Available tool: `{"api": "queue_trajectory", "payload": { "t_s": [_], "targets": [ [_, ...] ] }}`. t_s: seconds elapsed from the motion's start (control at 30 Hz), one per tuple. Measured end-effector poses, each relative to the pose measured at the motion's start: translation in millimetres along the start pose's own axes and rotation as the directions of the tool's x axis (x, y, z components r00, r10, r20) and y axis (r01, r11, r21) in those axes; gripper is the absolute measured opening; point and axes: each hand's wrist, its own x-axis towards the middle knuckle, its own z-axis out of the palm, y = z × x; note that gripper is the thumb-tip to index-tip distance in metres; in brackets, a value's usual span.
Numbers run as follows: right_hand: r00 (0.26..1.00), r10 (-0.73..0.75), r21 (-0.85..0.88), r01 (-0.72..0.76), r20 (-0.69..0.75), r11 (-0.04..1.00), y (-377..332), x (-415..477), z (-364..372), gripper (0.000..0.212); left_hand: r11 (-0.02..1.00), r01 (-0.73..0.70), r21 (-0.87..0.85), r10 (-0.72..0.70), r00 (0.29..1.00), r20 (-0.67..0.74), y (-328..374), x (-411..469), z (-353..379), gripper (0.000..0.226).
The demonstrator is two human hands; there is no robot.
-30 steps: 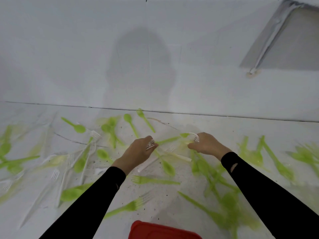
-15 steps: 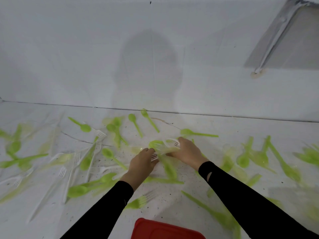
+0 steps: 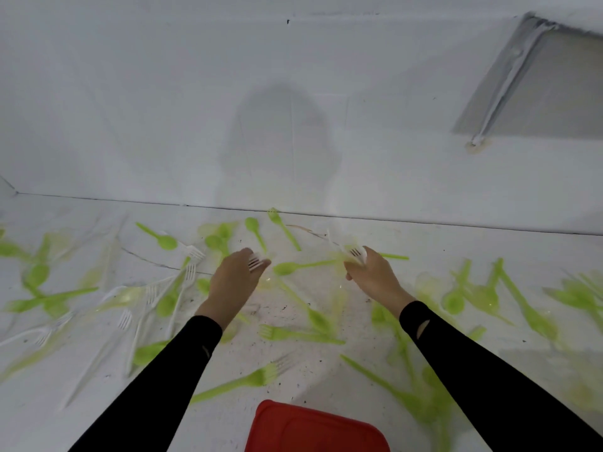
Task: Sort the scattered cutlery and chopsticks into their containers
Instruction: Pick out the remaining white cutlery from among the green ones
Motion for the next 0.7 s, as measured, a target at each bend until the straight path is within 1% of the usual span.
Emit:
{"api": "queue_trajectory", "payload": {
  "t_s": [0.03,0.1,0.13,0.17,0.2,0.27,0.3,0.33,0.4,0.43,0.5,0.53,0.57,0.6,0.63,0.67,0.7],
  "targets": [
    [0.999,0.021,0.102,-0.025,0.039,0.994,-11,-3,-1,0.011,0.997,-0.018,-0.075,0.015,0.999,-0.040,7,1,-3,0.042],
    [0.986,0.063,0.322,-0.111,0.155,0.940,-32,-10,1,0.025,0.964,0.012,-0.266,-0.032,0.997,-0.073,28,-4,-8,0.044],
    [0.977,0.068,0.414,-0.149,0.204,0.898,-42,-14,3,0.025,0.931,0.034,-0.364,-0.054,0.998,-0.045,38,-9,-10,0.043],
    [0.969,0.055,0.487,-0.170,0.241,0.857,-51,-17,6,0.024,0.895,0.035,-0.444,-0.037,0.999,0.005,48,-15,-12,0.040],
    [0.962,0.037,0.542,-0.184,0.271,0.820,-57,-21,9,0.024,0.868,0.025,-0.495,0.012,0.997,0.071,56,-22,-13,0.037],
    [0.952,-0.004,0.608,-0.193,0.307,0.770,-68,-28,13,0.024,0.842,0.010,-0.540,0.106,0.977,0.183,67,-35,-12,0.033],
    [0.950,-0.021,0.622,-0.189,0.313,0.760,-70,-31,13,0.022,0.823,0.019,-0.568,0.120,0.971,0.207,69,-40,-11,0.033],
    [0.951,-0.030,0.622,-0.177,0.307,0.763,-71,-34,12,0.021,0.794,0.034,-0.607,0.117,0.971,0.207,71,-45,-10,0.032],
    [0.960,-0.048,0.590,-0.130,0.276,0.796,-69,-38,8,0.021,0.693,0.079,-0.717,0.079,0.980,0.184,68,-50,-9,0.029],
    [0.962,-0.063,0.562,-0.101,0.264,0.821,-67,-41,5,0.022,0.612,0.104,-0.784,0.052,0.984,0.171,64,-52,-9,0.030],
    [0.956,-0.095,0.473,-0.050,0.277,0.879,-63,-50,2,0.029,0.383,0.184,-0.905,-0.001,0.980,0.198,59,-54,-11,0.033],
    [0.950,-0.099,0.418,-0.035,0.296,0.908,-62,-55,3,0.035,0.271,0.223,-0.937,-0.019,0.974,0.226,59,-55,-12,0.033],
    [0.944,-0.095,0.368,-0.030,0.315,0.929,-62,-60,5,0.042,0.197,0.251,-0.948,-0.044,0.968,0.247,59,-56,-13,0.032],
    [0.938,-0.085,0.327,-0.031,0.335,0.945,-62,-64,7,0.045,0.166,0.265,-0.950,-0.086,0.963,0.254,62,-56,-14,0.030],
    [0.930,-0.079,0.299,-0.034,0.359,0.954,-62,-68,9,0.046,0.169,0.278,-0.946,-0.142,0.956,0.256,64,-55,-13,0.029],
    [0.919,-0.078,0.282,-0.038,0.386,0.959,-63,-72,10,0.042,0.164,0.293,-0.942,-0.188,0.947,0.262,67,-55,-13,0.032],
    [0.904,-0.085,0.278,-0.038,0.418,0.960,-64,-76,12,0.034,0.150,0.305,-0.940,-0.211,0.939,0.271,69,-56,-13,0.040]
  ]
}}
